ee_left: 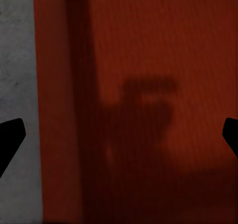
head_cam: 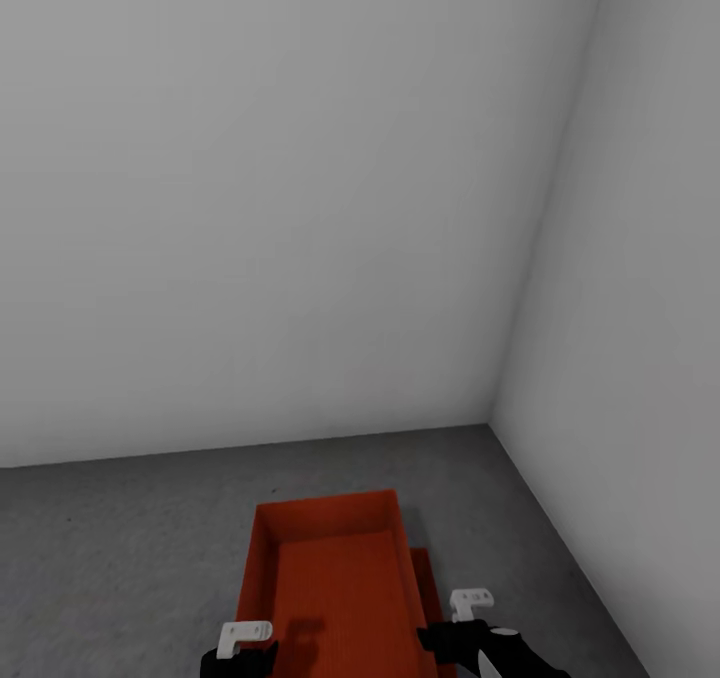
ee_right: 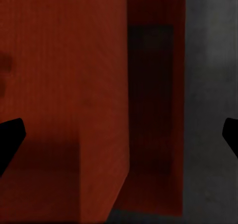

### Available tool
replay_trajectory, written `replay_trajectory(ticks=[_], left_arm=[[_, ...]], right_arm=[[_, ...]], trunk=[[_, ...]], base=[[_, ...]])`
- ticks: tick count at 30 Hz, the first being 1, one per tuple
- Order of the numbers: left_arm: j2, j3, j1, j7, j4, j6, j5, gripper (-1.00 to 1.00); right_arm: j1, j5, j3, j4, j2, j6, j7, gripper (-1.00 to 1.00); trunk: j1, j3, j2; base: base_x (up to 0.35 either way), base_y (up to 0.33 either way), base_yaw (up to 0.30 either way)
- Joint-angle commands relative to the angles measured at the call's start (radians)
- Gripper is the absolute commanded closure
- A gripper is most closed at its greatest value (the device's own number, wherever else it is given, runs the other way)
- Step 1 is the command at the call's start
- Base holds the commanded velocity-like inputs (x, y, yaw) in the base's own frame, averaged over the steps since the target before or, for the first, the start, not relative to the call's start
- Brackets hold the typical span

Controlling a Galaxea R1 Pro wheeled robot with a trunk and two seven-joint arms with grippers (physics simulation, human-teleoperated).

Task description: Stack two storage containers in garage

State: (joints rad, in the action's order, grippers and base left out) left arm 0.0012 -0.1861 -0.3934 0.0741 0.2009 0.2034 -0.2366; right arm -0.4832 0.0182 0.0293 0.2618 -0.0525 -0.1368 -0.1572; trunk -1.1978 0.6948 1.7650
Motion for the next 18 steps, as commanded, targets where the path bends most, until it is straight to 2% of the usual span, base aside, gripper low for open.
replay_trajectory(ticks=[1,18], left_arm=[[0.000,-0.006,-0.001,0.003,-0.001,0.004,-0.010,-1.00],[0.001,-0.007,-0.001,0.007,-0.001,0.002,-0.010,-1.00]], right_arm=[[0.000,0.002,0.003,0.002,0.000,-0.006,-0.001,-1.00],[0.000,0.002,0.003,0.002,0.001,-0.006,-0.001,-1.00]], trunk=[[0.004,-0.002,-0.007],[0.069,-0.056,-0.126]], base=[[0.000,0.000,0.000],[0.000,0.000,0.000]])
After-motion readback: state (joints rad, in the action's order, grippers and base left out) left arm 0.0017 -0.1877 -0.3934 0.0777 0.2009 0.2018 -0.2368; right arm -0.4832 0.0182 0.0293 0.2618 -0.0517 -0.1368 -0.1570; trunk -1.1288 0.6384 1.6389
